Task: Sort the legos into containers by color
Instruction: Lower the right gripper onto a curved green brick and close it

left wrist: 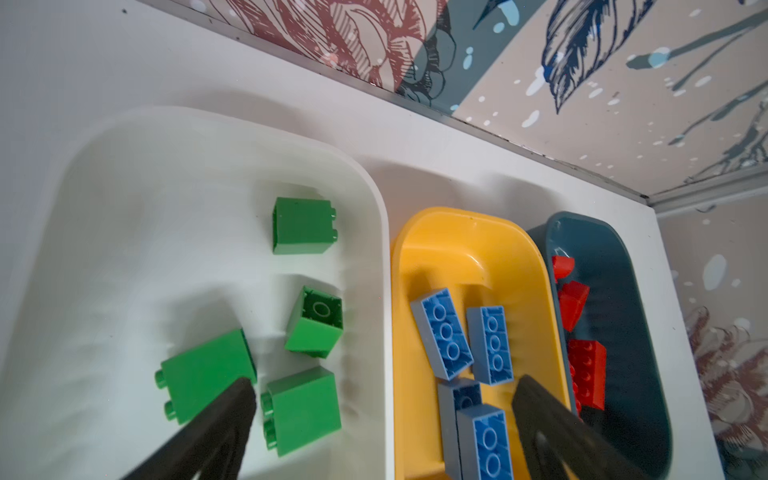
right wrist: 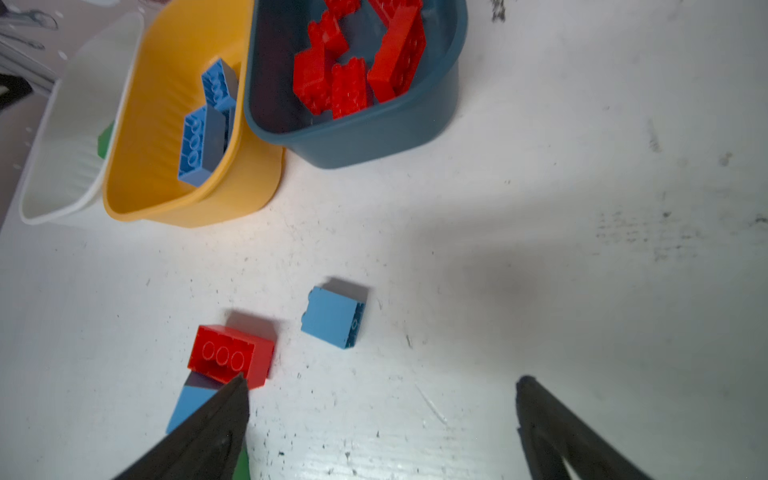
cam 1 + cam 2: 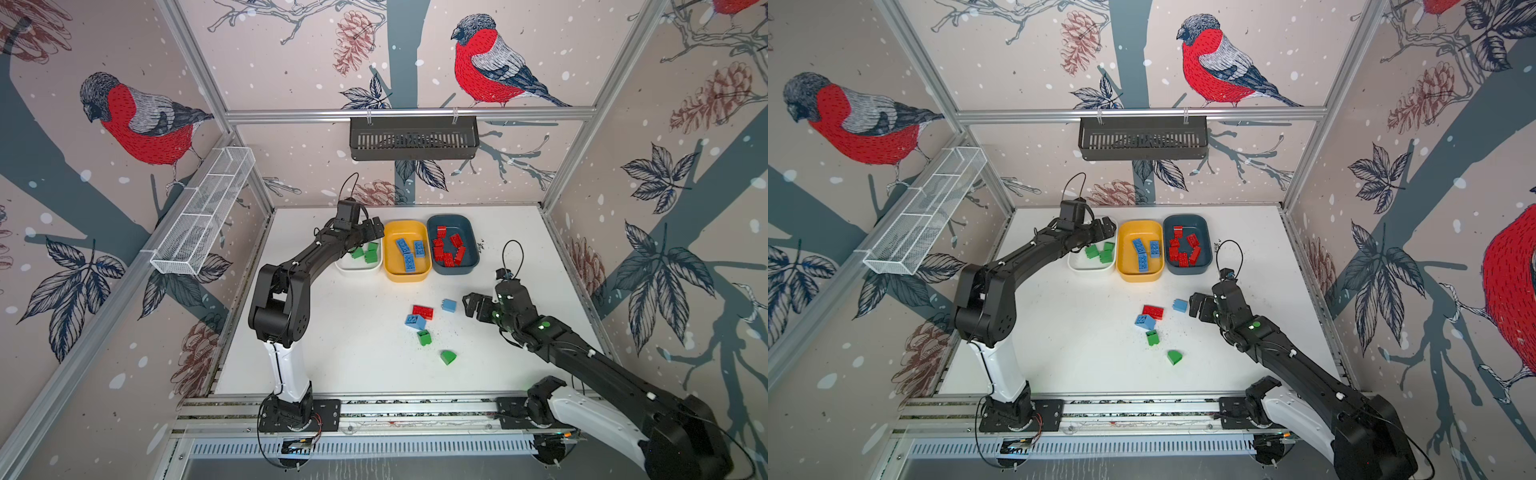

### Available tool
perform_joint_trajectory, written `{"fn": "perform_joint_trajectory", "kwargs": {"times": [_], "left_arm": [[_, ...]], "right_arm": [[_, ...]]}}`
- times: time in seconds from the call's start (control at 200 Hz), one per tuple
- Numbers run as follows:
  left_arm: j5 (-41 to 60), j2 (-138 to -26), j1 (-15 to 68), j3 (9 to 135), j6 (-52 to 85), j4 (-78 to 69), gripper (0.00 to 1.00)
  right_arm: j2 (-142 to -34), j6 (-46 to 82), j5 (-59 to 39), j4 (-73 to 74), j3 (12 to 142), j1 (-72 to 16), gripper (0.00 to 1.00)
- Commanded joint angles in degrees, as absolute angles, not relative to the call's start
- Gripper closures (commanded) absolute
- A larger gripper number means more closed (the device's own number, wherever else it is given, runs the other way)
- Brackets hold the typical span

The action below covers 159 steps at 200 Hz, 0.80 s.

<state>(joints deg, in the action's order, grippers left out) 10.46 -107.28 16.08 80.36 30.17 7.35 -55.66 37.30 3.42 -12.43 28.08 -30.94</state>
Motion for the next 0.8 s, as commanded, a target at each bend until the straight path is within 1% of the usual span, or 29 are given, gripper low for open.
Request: {"fn": "perform_joint_trajectory", "kwargs": {"times": [0.0,0.09,0.21,0.31,0.385,0.515,0.65,0.79], "left_arm": [[16.68,-103.97,16.00,77.14,32.51,1.12,0.03],[20.09,-102.08,16.01,74.15,33.14,-3.01,0.03],[20.73,-101.44,16.03,73.78,34.06,-3.33,0.03],[21.17,-101.06,16.01,72.67,34.71,-4.60,0.03],[21.68,-101.07,16.03,72.42,34.82,-4.52,0.03],[22.18,-100.60,16.02,71.57,34.80,-4.20,0.03],[22.37,-99.15,16.00,70.03,34.41,-3.96,0.03],[21.28,-97.41,16.01,67.72,33.94,-3.96,0.03]], "right_arm": [[-57.30,37.34,1.01,-17.03,28.83,-34.65,0.00],[-59.04,37.40,-0.84,-17.70,29.11,-38.75,0.01],[-60.42,39.10,-0.02,-18.68,29.79,-45.32,0.00],[-61.49,40.15,-1.05,-19.08,29.97,-49.67,0.05],[-63.03,39.82,-2.24,-19.42,30.35,-52.86,0.10],[-67.21,41.03,1.77,-23.85,32.37,-58.51,0.13],[-70.92,42.75,5.06,-26.44,33.61,-63.77,0.19],[-74.87,43.40,8.60,-29.01,36.21,-66.64,0.24]]}}
